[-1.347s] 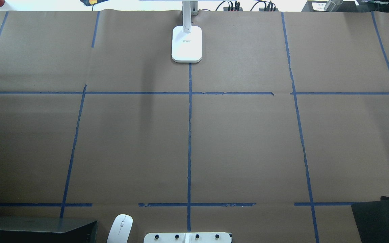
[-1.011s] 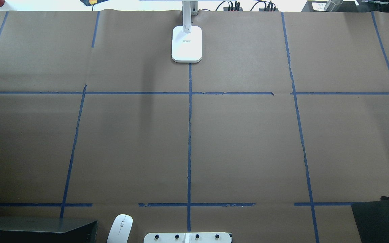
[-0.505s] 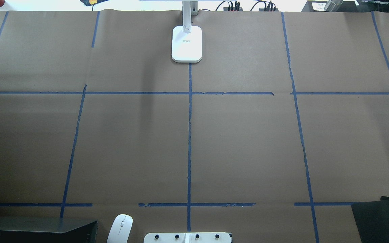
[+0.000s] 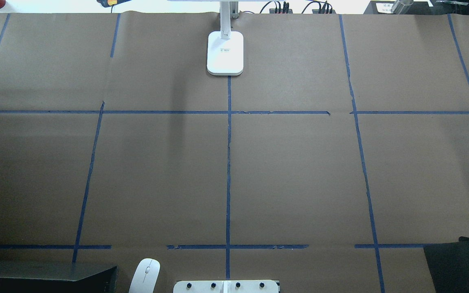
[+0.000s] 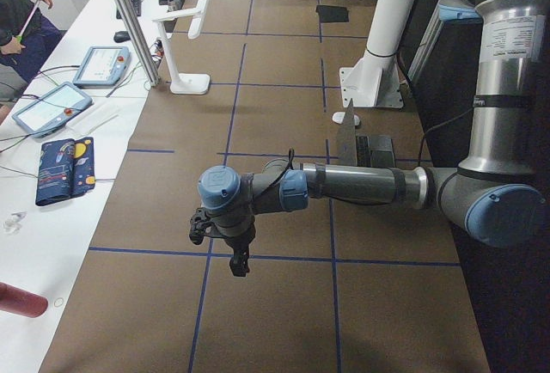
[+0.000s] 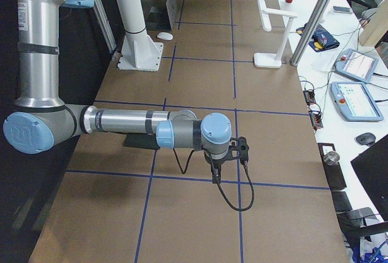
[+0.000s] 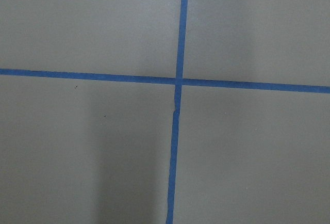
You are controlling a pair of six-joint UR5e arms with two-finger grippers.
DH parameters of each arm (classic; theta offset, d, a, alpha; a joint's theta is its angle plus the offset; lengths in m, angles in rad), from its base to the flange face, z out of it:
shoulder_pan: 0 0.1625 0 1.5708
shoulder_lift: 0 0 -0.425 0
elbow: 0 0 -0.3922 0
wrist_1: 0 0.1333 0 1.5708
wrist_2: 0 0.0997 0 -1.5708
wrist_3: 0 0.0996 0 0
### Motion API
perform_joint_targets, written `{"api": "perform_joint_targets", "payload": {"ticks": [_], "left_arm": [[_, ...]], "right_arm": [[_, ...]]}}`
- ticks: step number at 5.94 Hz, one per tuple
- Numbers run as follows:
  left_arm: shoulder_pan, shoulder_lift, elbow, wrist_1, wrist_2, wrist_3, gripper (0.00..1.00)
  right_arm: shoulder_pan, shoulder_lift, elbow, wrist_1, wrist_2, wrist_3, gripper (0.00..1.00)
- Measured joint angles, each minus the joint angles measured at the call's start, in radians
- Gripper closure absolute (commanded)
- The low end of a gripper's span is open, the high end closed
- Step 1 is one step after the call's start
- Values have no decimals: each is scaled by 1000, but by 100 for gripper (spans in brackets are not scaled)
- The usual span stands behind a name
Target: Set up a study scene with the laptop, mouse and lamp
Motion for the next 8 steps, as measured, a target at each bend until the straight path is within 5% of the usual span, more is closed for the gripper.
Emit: {"api": "perform_joint_targets", "payload": {"ticks": [6,8], "left_arm": [[0,-2,-42,5,-7,-20,0],[3,10,-160,23,-45,-187,0]], "right_arm": [[0,12,8,4,1,75,0],[-2,16,12,2,2,91,0]]}}
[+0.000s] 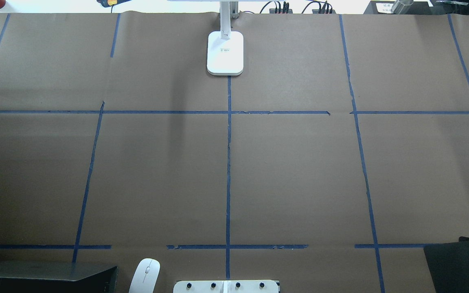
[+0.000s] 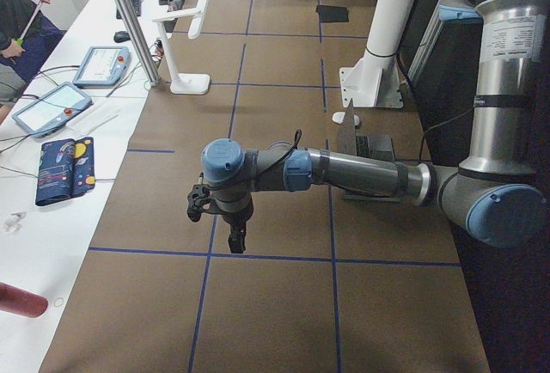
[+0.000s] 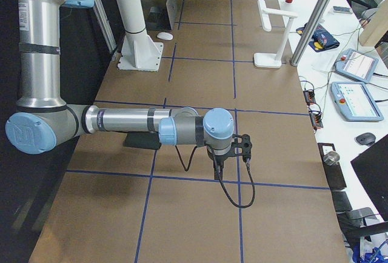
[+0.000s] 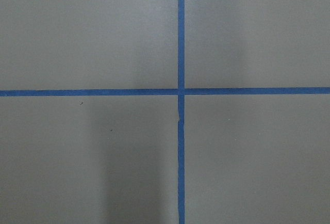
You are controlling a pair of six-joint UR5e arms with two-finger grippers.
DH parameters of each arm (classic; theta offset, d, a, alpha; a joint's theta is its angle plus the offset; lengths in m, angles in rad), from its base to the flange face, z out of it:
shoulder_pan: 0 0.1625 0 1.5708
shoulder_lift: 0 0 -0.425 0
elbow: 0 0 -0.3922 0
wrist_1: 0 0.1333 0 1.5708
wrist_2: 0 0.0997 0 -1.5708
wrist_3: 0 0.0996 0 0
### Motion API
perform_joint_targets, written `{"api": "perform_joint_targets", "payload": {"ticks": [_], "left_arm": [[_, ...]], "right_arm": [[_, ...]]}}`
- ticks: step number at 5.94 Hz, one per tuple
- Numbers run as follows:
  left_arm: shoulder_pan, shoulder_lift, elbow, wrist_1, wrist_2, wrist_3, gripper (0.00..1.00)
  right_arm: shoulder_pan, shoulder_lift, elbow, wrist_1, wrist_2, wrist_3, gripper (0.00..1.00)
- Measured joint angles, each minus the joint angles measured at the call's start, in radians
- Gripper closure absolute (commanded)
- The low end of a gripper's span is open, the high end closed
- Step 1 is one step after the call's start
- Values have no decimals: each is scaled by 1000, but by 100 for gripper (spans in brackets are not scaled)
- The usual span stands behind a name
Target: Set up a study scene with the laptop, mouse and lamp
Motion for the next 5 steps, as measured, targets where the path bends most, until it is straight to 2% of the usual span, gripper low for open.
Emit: {"api": "perform_joint_targets", "payload": {"ticks": [2,3,5], "left_arm": [[43,22,-199,89,-9,-198,0],[112,33,-323,155,-11,-338,0],[310,53,-541,205,-8,-753,0]], "right_arm": [[-1,15,4,1,-7,8,0],[-2,16,3,1,-6,21,0],[-2,9,2,1,7,25,0]]}}
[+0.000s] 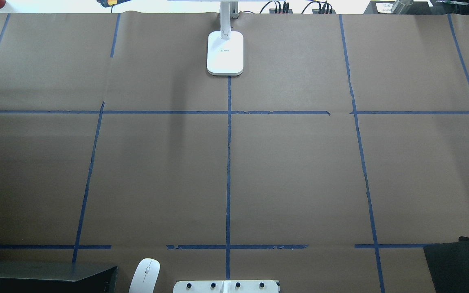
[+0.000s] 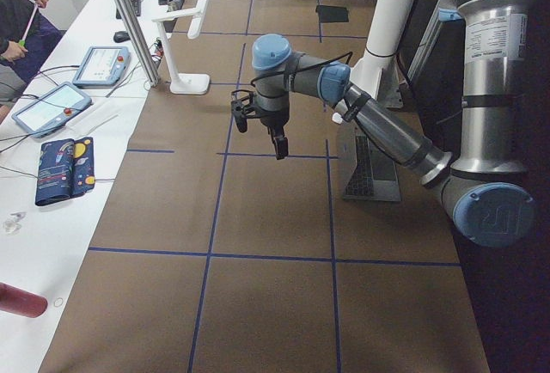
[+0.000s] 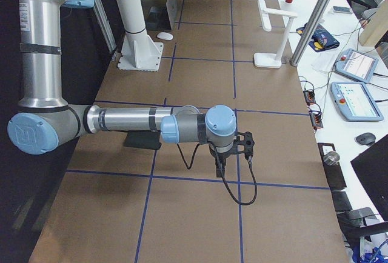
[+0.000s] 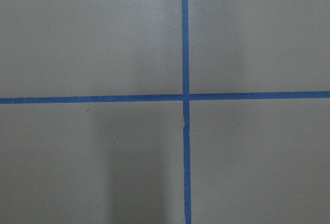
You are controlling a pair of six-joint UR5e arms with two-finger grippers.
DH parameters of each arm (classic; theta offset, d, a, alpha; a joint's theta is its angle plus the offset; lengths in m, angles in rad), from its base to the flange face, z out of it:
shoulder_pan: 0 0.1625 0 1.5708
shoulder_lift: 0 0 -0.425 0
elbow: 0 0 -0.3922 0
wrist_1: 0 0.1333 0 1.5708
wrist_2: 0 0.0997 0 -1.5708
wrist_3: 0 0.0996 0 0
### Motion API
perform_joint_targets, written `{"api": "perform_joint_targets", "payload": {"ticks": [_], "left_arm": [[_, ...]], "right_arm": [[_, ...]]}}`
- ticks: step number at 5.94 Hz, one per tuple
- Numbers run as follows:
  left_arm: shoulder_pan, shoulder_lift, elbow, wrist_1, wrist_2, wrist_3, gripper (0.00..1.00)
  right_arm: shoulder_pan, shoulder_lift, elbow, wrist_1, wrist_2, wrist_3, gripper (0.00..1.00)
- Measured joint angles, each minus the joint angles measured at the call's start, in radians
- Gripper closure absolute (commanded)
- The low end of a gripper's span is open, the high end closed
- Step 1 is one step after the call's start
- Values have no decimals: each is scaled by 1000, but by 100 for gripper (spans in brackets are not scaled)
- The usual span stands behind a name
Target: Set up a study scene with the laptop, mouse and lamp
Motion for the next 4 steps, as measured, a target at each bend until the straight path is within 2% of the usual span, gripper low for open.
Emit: {"api": "perform_joint_targets", "payload": {"ticks": [2,4], "left_arm": [[178,12,-160,4,43,-429,0],[404,28,-273,2,205,-863,0]], "right_arm": [[0,0,0,0,10,1,0],[1,2,-2,0,21,3,0]]}}
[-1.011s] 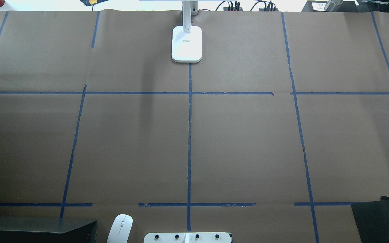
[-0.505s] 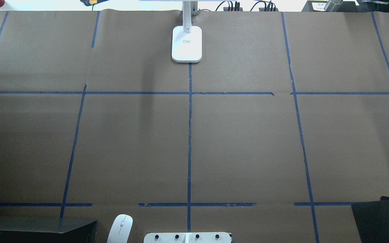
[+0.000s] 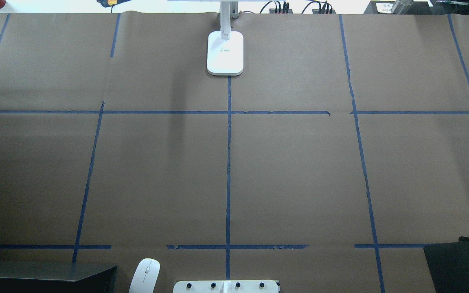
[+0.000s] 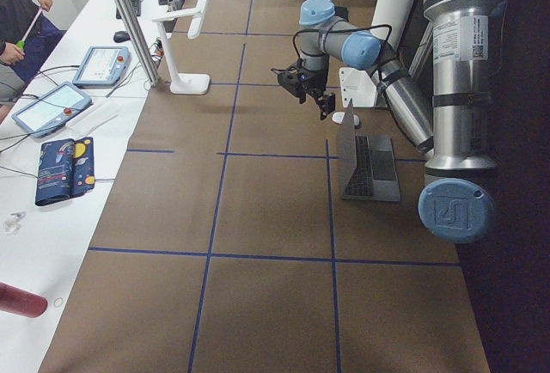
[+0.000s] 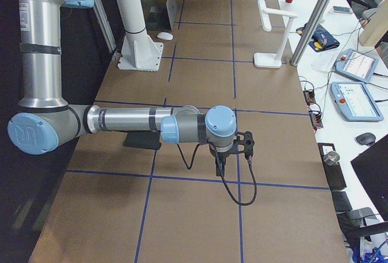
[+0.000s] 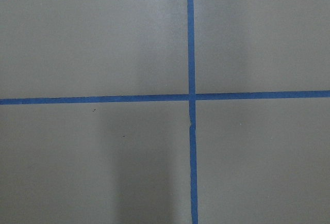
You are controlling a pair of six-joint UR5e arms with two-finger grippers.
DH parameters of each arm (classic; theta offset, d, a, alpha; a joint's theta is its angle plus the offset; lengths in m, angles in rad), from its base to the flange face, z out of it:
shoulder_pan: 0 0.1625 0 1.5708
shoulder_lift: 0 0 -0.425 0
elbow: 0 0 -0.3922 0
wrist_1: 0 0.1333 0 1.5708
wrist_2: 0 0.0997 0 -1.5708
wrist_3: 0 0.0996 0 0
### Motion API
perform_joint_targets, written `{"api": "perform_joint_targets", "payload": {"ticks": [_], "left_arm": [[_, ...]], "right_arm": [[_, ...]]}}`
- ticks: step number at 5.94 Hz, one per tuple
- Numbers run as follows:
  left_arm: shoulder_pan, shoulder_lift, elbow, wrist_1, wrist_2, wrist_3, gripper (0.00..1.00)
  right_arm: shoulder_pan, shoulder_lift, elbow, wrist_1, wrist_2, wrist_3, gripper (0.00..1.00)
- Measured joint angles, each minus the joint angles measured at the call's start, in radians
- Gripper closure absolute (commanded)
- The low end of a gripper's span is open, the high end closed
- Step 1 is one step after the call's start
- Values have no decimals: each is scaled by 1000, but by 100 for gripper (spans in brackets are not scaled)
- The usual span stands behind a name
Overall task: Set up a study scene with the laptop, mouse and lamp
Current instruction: 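Reach the left gripper down and grasp the dark grey laptop's edge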
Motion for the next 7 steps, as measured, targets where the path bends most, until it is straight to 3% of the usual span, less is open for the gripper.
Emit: {"api": "perform_joint_targets", "payload": {"ticks": [3,7], "left_arm": [[300,10,-68,11,233,-601,0],[612,81,-104,90,440,-1027,0]], "right_arm": [[0,2,4,0,2,0,0],[0,3,16,1,3,0,0]]}}
